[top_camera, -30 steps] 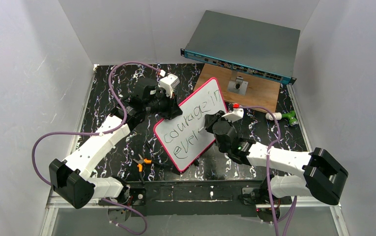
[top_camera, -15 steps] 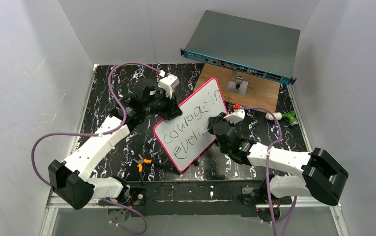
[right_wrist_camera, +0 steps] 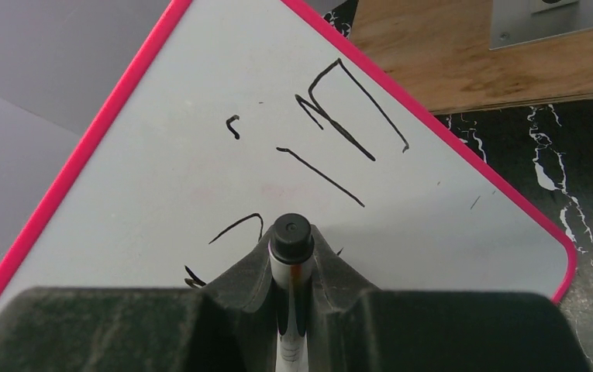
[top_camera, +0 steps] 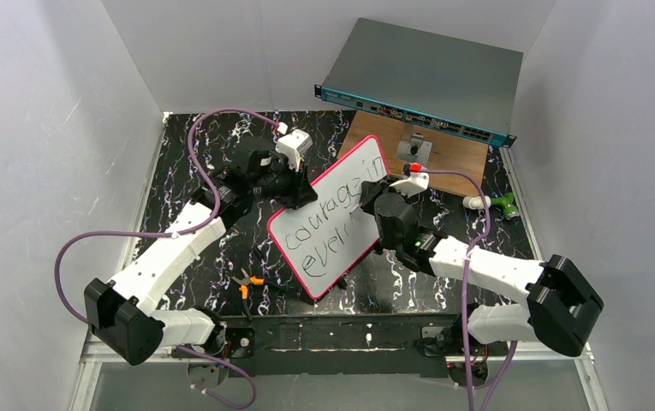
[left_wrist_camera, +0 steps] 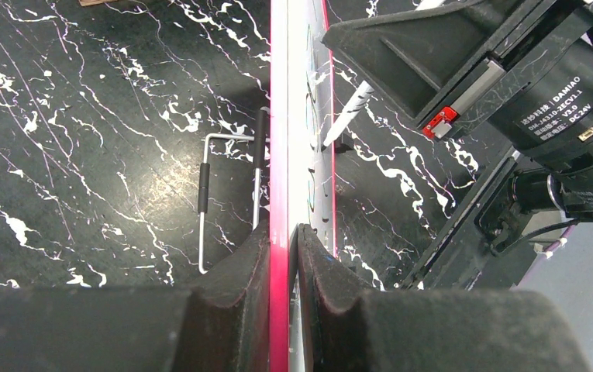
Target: Write a sentence on the whiteboard
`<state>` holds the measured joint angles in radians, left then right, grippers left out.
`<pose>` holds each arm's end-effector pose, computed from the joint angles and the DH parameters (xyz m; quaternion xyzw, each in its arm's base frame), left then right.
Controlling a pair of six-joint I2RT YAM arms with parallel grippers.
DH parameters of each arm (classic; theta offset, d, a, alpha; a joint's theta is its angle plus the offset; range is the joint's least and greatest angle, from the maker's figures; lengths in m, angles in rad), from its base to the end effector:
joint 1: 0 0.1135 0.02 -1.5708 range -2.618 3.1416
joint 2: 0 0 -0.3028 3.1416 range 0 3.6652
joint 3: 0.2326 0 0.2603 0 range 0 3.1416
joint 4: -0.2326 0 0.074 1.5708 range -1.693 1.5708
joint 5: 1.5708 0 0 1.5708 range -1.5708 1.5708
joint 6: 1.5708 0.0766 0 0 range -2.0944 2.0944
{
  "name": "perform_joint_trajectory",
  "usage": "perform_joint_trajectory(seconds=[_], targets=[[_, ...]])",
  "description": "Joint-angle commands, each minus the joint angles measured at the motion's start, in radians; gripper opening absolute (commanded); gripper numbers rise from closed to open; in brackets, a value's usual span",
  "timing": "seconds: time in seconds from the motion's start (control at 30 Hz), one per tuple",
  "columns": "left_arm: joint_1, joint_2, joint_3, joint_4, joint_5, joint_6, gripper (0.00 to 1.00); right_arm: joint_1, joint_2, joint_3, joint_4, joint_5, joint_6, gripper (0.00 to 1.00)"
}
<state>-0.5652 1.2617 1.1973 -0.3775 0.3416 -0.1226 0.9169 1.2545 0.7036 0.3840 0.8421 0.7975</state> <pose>0.2537 -0.1913 0.3830 0.2715 0.7923 -0.3129 0.4479 0.2256 0.2004 0.2991 0.2219 0.7114 0.2412 0.6217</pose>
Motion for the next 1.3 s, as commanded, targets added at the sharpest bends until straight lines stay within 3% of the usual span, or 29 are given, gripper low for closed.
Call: perform_joint_trajectory(seconds=[0.0,0.57,0.93,1.07,1.27], targets=[[0.002,-0.038,-0.004,0.005,-0.029,0.053,0.0,-0.007,0.026,0.047,0.066,-0.006,-0.017,0.01],[0.002,-0.039,-0.013,0.003,-0.025,0.049,0.0,0.008,-0.004,-0.107,-0.048,0.031,0.138,0.01],[0.002,-0.038,-0.005,0.002,-0.021,0.046,0.0,0.062,0.017,-0.109,-0.136,0.062,0.229,0.01],[0.002,-0.043,-0.004,-0.003,-0.024,0.047,0.0,0.084,0.031,-0.082,-0.248,0.109,0.344,0.01],[0.002,-0.05,-0.008,-0.008,-0.023,0.047,0.0,0.089,0.045,-0.026,-0.482,0.195,0.644,0.01]])
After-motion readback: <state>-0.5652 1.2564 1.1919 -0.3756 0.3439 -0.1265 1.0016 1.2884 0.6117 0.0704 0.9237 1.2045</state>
